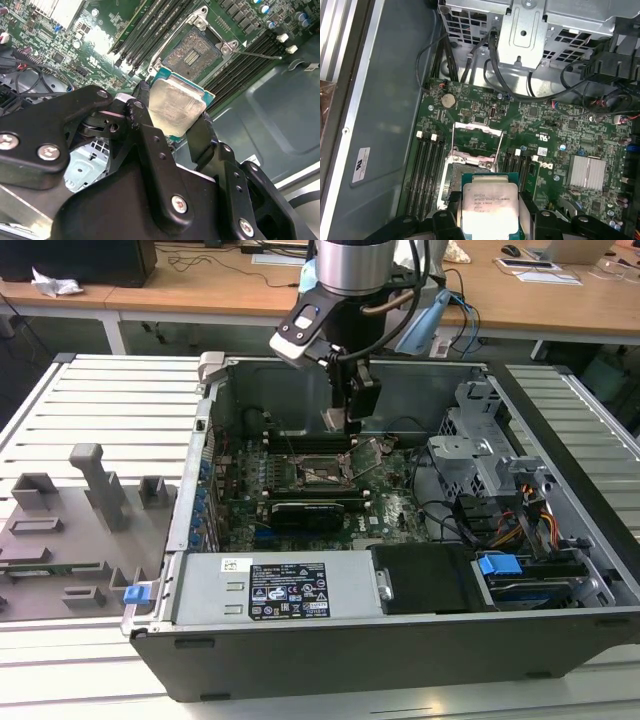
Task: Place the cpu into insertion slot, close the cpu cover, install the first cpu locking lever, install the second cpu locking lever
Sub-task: 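Place the cpu into insertion slot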
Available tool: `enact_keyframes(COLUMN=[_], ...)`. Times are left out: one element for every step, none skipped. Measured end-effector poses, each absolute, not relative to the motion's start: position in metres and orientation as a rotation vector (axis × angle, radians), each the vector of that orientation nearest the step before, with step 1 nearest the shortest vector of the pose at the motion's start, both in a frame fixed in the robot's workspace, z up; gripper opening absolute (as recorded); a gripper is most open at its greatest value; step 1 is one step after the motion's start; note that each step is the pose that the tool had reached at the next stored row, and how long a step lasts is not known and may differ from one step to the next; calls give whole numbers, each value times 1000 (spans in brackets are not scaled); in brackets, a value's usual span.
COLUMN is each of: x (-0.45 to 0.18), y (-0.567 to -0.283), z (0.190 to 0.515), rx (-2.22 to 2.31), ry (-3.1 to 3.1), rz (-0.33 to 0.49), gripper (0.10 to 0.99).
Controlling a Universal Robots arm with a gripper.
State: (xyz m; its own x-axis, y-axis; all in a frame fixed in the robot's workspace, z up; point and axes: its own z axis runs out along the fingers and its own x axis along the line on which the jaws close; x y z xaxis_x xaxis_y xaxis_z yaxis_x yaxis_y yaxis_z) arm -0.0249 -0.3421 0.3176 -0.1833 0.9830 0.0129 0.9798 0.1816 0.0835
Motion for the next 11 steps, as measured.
enact_keyframes(x=[-25,-25,-25,-25,-25,-25,-25,-25,-25,-25,-25], y=[-342,-342,-342,-342,-342,-342,-342,-342,-342,-342,-342], z=[317,317,316,315,315,314,313,312,310,308,305], rx=[1979,1979,1979,1979,1979,1979,1979,1979,1984,2001,2056], ry=[2381,2381,2381,2381,2381,2381,2381,2381,2378,2364,2314], rz=[112,112,112,112,112,112,112,112,111,110,108], gripper=[541,541,541,541,541,541,541,541,541,541,541])
